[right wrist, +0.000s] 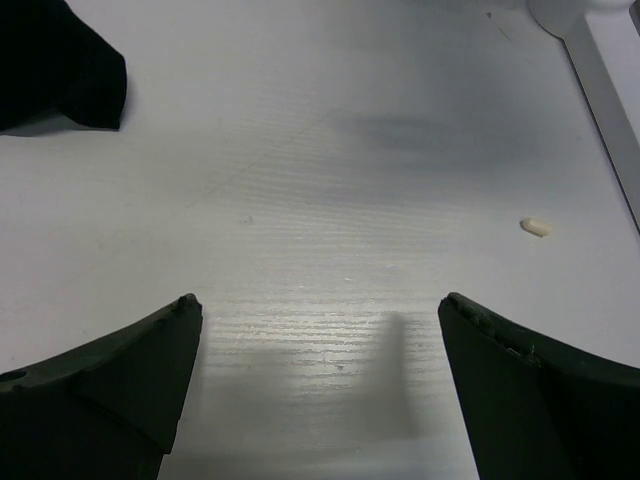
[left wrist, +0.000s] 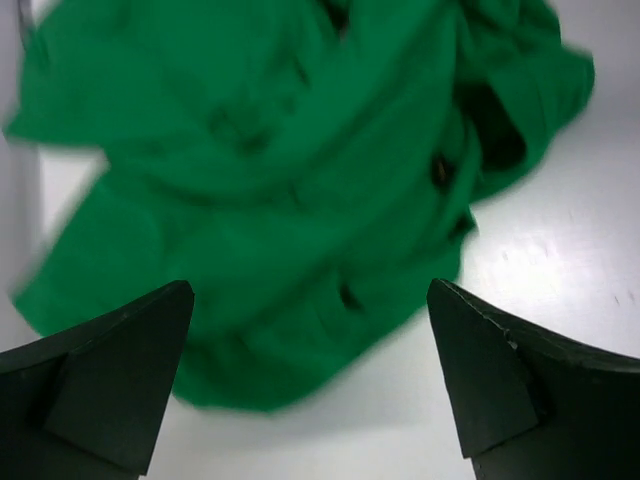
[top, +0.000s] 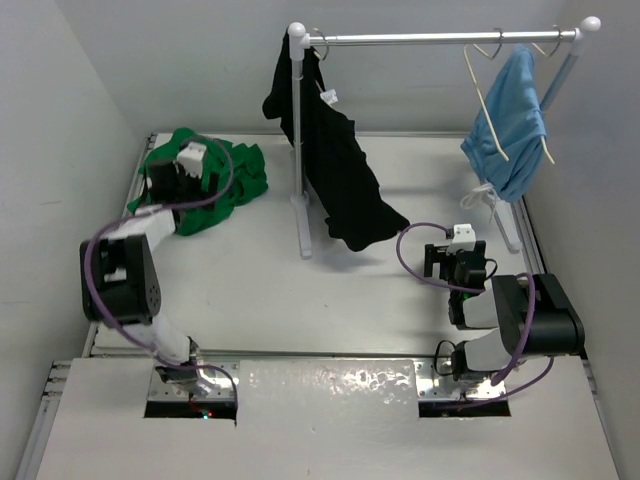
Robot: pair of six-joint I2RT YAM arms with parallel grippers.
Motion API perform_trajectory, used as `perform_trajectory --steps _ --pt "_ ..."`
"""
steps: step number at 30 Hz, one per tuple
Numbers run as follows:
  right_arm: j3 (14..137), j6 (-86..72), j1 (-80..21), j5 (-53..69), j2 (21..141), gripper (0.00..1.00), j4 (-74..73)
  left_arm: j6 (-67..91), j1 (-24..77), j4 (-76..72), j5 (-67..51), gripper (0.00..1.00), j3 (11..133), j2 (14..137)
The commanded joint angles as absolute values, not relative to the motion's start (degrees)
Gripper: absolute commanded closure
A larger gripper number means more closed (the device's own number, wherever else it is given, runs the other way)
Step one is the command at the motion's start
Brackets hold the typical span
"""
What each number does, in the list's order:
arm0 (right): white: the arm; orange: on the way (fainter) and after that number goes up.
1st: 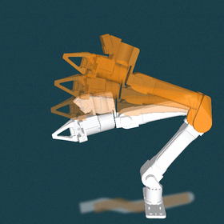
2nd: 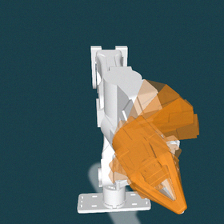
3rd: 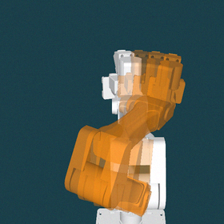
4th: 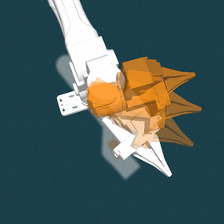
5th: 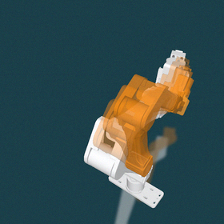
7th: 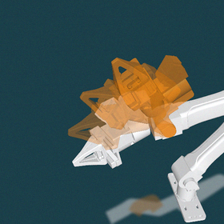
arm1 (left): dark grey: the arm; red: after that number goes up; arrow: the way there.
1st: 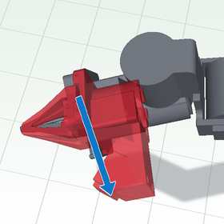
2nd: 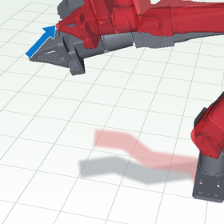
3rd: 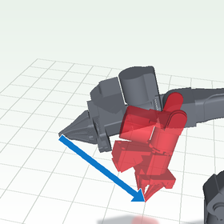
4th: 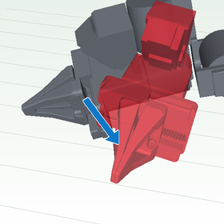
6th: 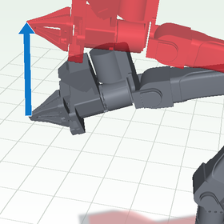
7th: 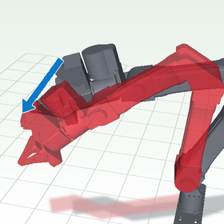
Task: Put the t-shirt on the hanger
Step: Pick up the T-shirt from the center of the board.
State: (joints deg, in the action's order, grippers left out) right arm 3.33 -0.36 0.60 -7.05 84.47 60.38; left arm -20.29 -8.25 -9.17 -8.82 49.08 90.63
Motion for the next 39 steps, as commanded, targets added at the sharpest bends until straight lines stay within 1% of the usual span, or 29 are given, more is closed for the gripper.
perform_trajectory --steps 1,2,5,7,9,10,12,13,14,15,17,18,19,20,24,26,27,30,32,34,35,37,38,39 --pt "3.96 -0.35 0.44 -6.86 84.46 0.01 63.46 -30.84 -8.44 8.05 -13.62 0.01 64.48 103.03" --pt "3.87 -0.44 0.44 -6.94 84.46 0.01 63.46 -31.11 -8.44 12.18 -13.80 0.02 69.65 105.79" --pt "3.78 -0.35 0.44 -6.94 84.38 0.01 63.54 -29.71 -8.61 10.74 -10.81 0.03 73.47 110.81" --pt "3.78 -0.35 0.44 -7.03 84.46 0.01 63.63 -28.57 -8.44 9.06 -10.81 0.04 74.09 111.27" --pt "3.78 -0.35 0.44 -7.21 84.38 0.01 63.63 -27.08 -8.44 8.70 -9.85 0.09 76.02 111.97" --pt "3.69 -0.44 0.44 -7.12 84.38 0.01 63.72 -26.72 -8.35 9.31 -9.76 0.19 76.81 112.49" --pt "3.52 -0.61 0.44 -8.17 84.29 0.01 63.98 -26.98 -8.44 10.46 -10.19 0.29 77.52 112.68" --pt "3.43 -0.62 0.44 -8.52 84.03 0.01 64.07 -27.33 -8.35 11.07 -10.80 0.39 77.00 112.50" --pt "3.08 -0.70 0.44 -8.53 83.59 0.01 64.16 -28.03 -8.35 11.34 -11.25 0.45 76.64 112.33" --pt "3.08 -0.44 0.44 -8.09 81.58 0.01 63.03 -28.21 -8.26 11.51 -10.99 0.68 76.29 111.80" --pt "3.77 -0.61 0.44 -7.74 78.24 0.01 58.65 -28.65 -8.26 12.21 -10.03 0.94 74.80 110.92" --pt "6.04 -0.96 0.44 -7.73 76.48 0.01 51.23 -28.74 -8.17 12.22 -9.58 1.00 74.10 110.13" --pt "7.46 -1.14 0.44 -7.04 73.42 0.01 47.32 -29.00 -8.26 12.22 -9.06 1.00 72.35 108.21" --pt "9.91 -1.75 0.44 -6.25 72.26 0.01 40.15 -29.70 -8.26 12.22 -8.97 1.00 71.46 106.89" --pt "13.27 -5.18 0.44 -3.69 66.11 0.01 27.46 -31.02 -8.26 15.28 -11.24 1.00 68.82 96.98" --pt "13.88 -6.50 -1.75 -3.34 61.10 0.01 22.10 -32.33 -8.17 20.20 -14.58 1.00 69.08 93.27" --pt "14.15 -6.68 -2.19 -3.34 59.34 0.01 20.15 -32.95 -8.00 22.13 -15.72 1.00 69.43 89.51" --pt "16.69 -6.59 -5.35 -5.00 52.22 0.01 11.01 -36.11 -6.69 33.18 -21.08 1.00 72.15 82.48" --pt "19.93 -5.55 -7.81 -5.80 47.49 0.01 3.74 -40.14 -5.46 36.98 -23.72 1.00 73.03 79.12" --pt "22.57 -3.09 -9.31 -3.27 44.66 0.01 -0.94 -43.92 -4.13 43.11 -27.92 1.00 74.52 74.90" --pt "25.98 -1.51 -10.71 -2.38 42.30 0.01 -6.01 -48.12 -4.13 45.33 -29.69 1.00 75.23 73.58" --pt "29.69 -1.14 -11.51 -0.63 40.61 0.01 -9.83 -50.79 -4.04 50.61 -33.11 1.00 78.21 70.41" --pt "33.71 -0.71 -11.95 -0.18 40.08 0.01 -13.67 -53.41 -4.04 53.41 -34.53 1.00 80.14 70.14" --pt "35.66 -0.70 -12.21 2.00 39.38 0.01 -15.36 -55.09 -3.87 59.70 -36.02 1.00 84.51 70.48"
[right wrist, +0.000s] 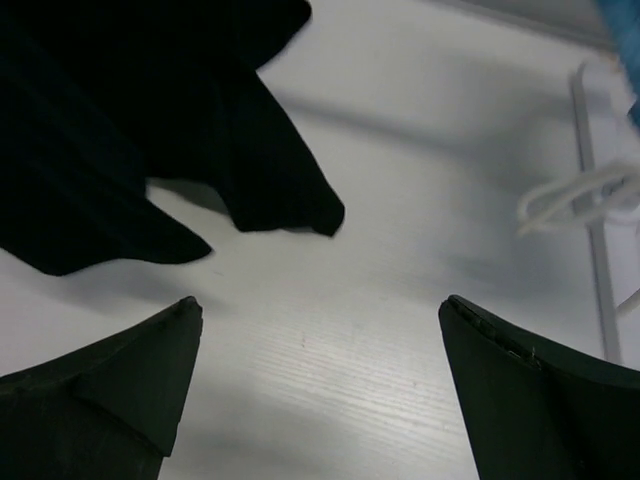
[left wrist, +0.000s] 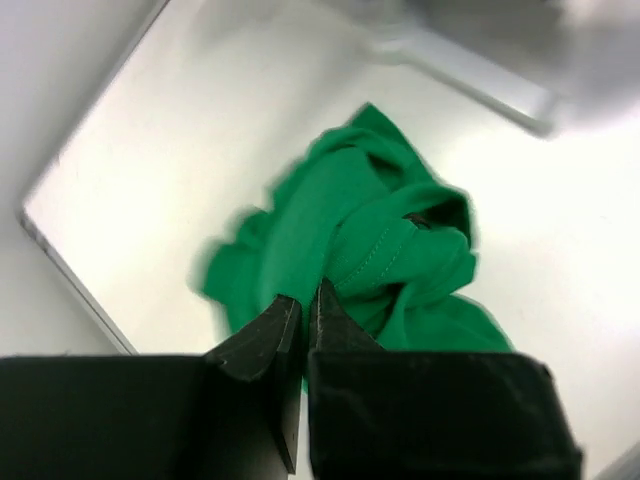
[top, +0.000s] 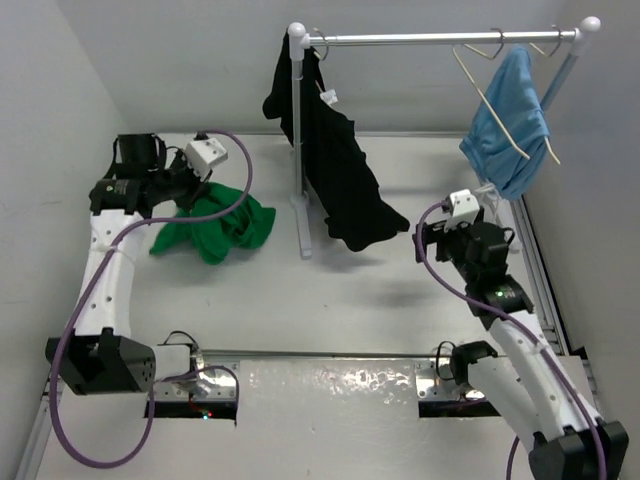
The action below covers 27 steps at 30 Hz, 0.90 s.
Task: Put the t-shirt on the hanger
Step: Pick up the T-shirt from the center of the board, then place the T-shirt at the center of the board.
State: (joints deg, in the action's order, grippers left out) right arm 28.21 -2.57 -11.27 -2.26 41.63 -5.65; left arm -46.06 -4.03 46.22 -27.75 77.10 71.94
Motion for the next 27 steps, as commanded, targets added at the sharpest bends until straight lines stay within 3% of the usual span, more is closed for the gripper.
perform_trajectory --steps 1,3,7,12,13,14,15,16,17,18,19,22,27 --pt "37.60 -0.79 -12.39 2.46 39.20 0.01 -16.69 -59.54 -3.78 62.90 -38.99 1.00 86.46 70.49" --pt "43.57 -0.44 -12.83 3.51 39.37 0.03 -21.34 -67.46 -3.52 74.19 -42.26 1.00 90.68 70.31" --pt "53.95 -0.35 -14.06 4.93 42.62 0.09 -27.68 -73.12 -3.17 75.06 -45.53 0.94 89.04 70.57" --pt "63.63 -0.35 -22.48 0.09 48.42 0.14 -31.03 -64.96 -2.90 52.88 -33.88 0.89 74.75 75.48" --pt "64.68 1.48 -24.94 -1.65 50.34 0.14 -30.59 -65.30 -2.90 52.56 -33.14 0.81 74.10 77.41" --pt "65.56 2.10 -30.62 -6.19 51.75 0.14 -30.15 -65.74 -3.42 53.43 -32.87 0.63 74.18 81.70" --pt "68.26 3.94 -38.59 -13.81 55.68 0.13 -31.10 -65.92 -4.04 55.70 -33.74 0.55 75.22 83.65" --pt "70.03 5.26 -38.67 -13.89 55.72 0.13 -32.07 -65.83 -4.74 56.42 -34.71 0.55 75.67 85.15" --pt "72.22 6.84 -48.68 -22.85 60.94 0.11 -33.04 -65.48 -7.01 56.95 -35.93 0.41 76.20 86.73" --pt "74.33 8.94 -53.39 -27.03 63.78 0.09 -33.83 -65.13 -8.25 57.39 -37.34 0.21 76.72 87.01" --pt "77.66 12.62 -60.57 -29.94 68.94 0.06 -33.92 -64.26 -9.39 57.39 -38.05 0.10 76.82 86.92" --pt "80.33 12.05 -63.46 -25.96 74.52 0.09 -29.90 -61.09 -12.21 58.09 -36.92 0.06 76.12 84.65" --pt "73.32 4.33 -63.46 -12.06 82.17 0.38 -17.70 -55.82 -12.30 58.27 -28.94 0.08 67.51 80.95"
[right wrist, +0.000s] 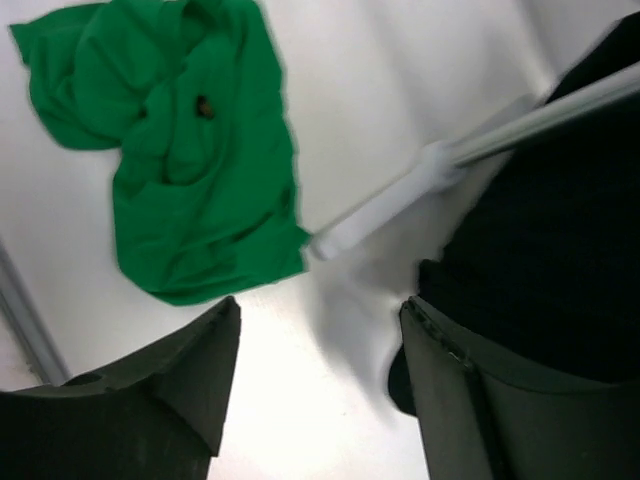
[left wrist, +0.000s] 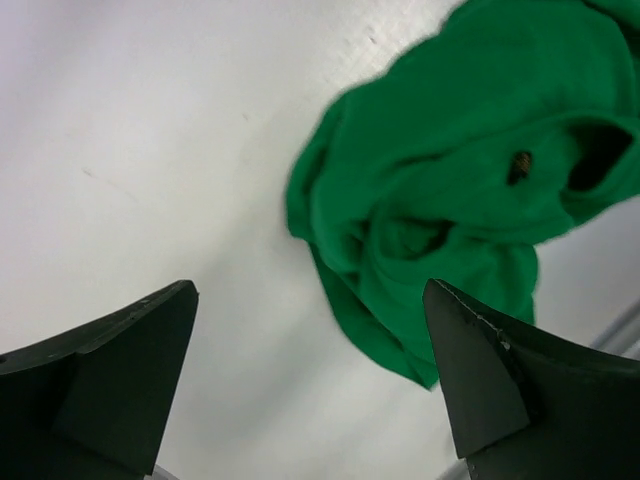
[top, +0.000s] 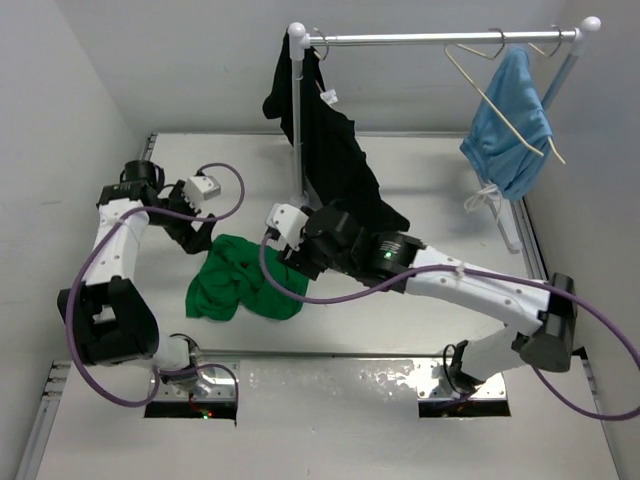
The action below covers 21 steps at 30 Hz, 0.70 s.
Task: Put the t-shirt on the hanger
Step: Place the T-shirt at the center of the board.
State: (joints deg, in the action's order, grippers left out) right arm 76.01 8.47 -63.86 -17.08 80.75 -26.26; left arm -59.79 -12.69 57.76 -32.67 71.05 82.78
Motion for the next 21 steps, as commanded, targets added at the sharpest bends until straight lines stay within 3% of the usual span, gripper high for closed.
perform_trajectory --steps 1,7,11,13,15,17,18,21 --pt "72.17 3.26 -63.46 -10.91 84.00 0.39 -15.58 -55.64 -12.57 58.36 -28.74 0.10 64.98 80.95" --pt "72.59 -5.61 -61.88 -2.13 94.64 0.37 -4.94 -49.24 -12.57 51.97 -33.48 0.12 61.26 82.96" --pt "75.58 -13.35 -58.19 5.35 103.08 0.39 -0.01 -42.45 -12.57 48.52 -34.26 0.23 62.58 87.00" --pt "76.55 -15.90 -57.66 7.56 106.95 0.41 3.86 -42.10 -12.48 48.08 -35.15 0.32 62.40 88.41" --pt "78.74 -17.83 -57.74 9.57 110.72 0.41 4.04 -42.01 -12.48 47.55 -34.72 0.49 61.97 88.85" --pt "79.54 -18.80 -57.74 10.54 112.40 0.41 4.13 -43.32 -12.48 47.72 -34.45 0.57 61.09 89.03" --pt "79.37 -18.90 -57.66 9.94 112.93 0.41 3.70 -43.85 -12.39 48.07 -34.37 0.67 60.91 89.21" --pt "78.31 -18.81 -57.48 5.02 114.34 0.50 2.99 -45.17 -12.48 49.48 -34.28 0.89 60.56 89.74"
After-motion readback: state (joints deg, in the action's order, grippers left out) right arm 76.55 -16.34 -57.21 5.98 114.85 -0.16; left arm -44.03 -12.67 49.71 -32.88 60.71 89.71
